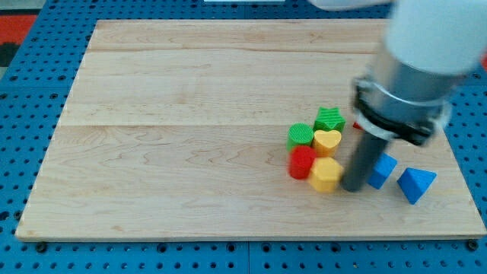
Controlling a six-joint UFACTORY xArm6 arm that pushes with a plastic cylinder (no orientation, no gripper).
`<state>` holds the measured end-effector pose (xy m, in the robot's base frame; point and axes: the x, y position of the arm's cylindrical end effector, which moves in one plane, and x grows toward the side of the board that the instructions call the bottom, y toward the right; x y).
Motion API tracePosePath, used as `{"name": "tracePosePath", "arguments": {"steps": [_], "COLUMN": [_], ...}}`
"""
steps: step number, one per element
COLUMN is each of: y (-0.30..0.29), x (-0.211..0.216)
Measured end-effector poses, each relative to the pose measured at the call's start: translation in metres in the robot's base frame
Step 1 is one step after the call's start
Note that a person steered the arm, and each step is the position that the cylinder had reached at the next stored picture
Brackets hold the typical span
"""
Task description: Move the red star towards the top right of the board
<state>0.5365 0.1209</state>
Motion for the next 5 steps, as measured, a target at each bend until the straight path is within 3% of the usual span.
{"name": "tracePosePath", "arguments": {"steps": [1,2,5], "y": [-0.003,0.033,0.067], "x": [-0.040,-0.080,-0.096]}}
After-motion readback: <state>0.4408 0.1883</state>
